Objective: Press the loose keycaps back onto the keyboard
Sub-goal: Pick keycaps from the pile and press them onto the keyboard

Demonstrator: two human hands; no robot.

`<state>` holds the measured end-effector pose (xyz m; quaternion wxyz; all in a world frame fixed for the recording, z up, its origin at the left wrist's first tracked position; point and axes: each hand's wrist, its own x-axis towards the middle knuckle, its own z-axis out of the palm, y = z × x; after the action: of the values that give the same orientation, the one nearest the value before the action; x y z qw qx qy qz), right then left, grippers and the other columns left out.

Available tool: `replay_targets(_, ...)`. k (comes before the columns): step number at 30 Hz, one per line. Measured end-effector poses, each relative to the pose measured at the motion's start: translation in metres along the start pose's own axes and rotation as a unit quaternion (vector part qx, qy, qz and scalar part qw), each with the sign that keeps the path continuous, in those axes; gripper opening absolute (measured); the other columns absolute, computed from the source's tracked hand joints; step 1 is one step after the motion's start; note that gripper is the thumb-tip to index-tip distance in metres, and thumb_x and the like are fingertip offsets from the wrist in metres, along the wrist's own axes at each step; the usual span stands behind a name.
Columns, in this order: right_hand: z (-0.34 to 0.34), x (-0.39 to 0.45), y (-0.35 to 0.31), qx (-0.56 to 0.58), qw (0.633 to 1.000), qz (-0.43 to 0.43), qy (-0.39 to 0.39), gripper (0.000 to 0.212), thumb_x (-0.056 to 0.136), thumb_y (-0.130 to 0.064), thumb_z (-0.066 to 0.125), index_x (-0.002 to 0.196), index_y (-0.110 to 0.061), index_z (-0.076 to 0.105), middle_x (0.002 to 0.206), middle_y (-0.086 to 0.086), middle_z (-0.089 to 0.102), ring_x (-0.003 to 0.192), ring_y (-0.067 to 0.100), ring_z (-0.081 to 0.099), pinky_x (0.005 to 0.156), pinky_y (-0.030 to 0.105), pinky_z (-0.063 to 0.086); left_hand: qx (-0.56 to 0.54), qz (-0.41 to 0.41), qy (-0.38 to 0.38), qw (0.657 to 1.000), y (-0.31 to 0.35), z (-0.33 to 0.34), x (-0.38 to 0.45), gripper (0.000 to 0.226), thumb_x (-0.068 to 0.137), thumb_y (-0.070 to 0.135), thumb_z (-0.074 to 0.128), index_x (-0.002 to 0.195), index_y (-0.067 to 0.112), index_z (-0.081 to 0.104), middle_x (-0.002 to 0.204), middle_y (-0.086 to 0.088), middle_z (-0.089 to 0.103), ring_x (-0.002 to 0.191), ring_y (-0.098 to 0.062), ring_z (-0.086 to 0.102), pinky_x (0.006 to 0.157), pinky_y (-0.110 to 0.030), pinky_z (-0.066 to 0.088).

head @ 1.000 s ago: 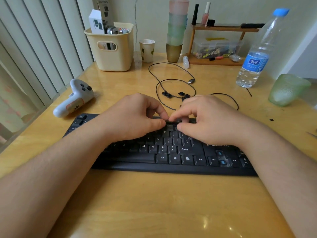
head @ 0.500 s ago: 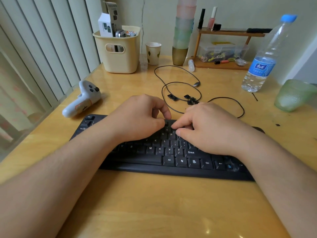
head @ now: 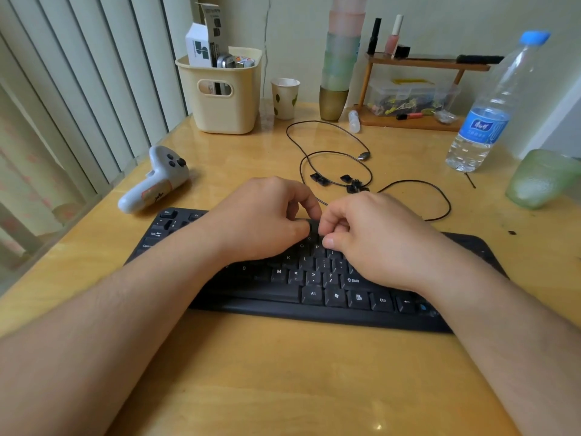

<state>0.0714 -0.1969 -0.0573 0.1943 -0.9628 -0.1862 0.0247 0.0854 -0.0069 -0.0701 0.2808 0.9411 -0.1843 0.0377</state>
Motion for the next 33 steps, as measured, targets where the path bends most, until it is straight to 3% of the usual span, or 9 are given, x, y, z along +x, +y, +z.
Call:
replay_targets(3,-0.001,0.001,0.002,-0.002,1.0,0.006,0.005,0.007,0.098,-0.03,0.068,0.102,-0.035,0.072,0.089,-0.017,0.059,0.081,-0.004,0.052,0.063,0.016,0.036,-0.003,-0.002,-0.001,1.0,0.0,-0.001,0.0,0.017,0.087,0.025,0.066,0.092,0.04,0.071,0.061,0.011,0.052,0.062,-0.002,0.051,0.053,-0.015,0.035)
replay_targets(17,0.001,0.001,-0.006,-0.004,0.999,0.042,0.033,0.015,0.096,-0.028,0.066,0.083,-0.031,0.072,0.079,-0.015,0.061,0.074,-0.001,0.053,0.056,0.019,0.035,-0.004,-0.004,-0.009,1.0,0.0,0.0,0.0,0.016,0.089,0.023,0.067,0.091,0.039,0.071,0.061,0.01,0.055,0.061,-0.002,0.051,0.054,-0.015,0.038)
replay_targets(24,0.004,0.002,-0.006,-0.017,0.998,0.048,0.022,0.021,0.102,-0.033,0.059,0.083,-0.027,0.066,0.076,-0.01,0.061,0.074,0.005,0.052,0.062,0.028,0.038,0.003,0.001,-0.008,1.0,0.001,-0.001,0.0,0.016,0.089,0.023,0.066,0.092,0.038,0.071,0.065,0.007,0.057,0.064,-0.003,0.051,0.055,-0.017,0.039)
replay_targets(29,0.006,0.004,-0.007,-0.023,0.998,0.045,0.047,0.02,0.099,-0.034,0.065,0.078,-0.031,0.066,0.076,-0.014,0.055,0.075,0.0,0.046,0.079,0.035,0.041,0.005,0.0,-0.007,1.0,0.001,0.0,0.0,0.014,0.089,0.025,0.065,0.092,0.038,0.07,0.064,0.008,0.056,0.063,-0.002,0.051,0.052,-0.016,0.033)
replay_targets(33,0.007,0.004,-0.007,0.0,0.996,0.044,0.074,0.022,0.093,-0.034,0.073,0.075,-0.029,0.06,0.074,-0.013,0.052,0.073,0.001,0.044,0.077,0.036,0.039,0.009,0.0,-0.007,1.0,0.001,0.001,0.0,0.015,0.088,0.025,0.065,0.089,0.038,0.07,0.063,0.009,0.055,0.063,-0.002,0.051,0.054,-0.019,0.034)
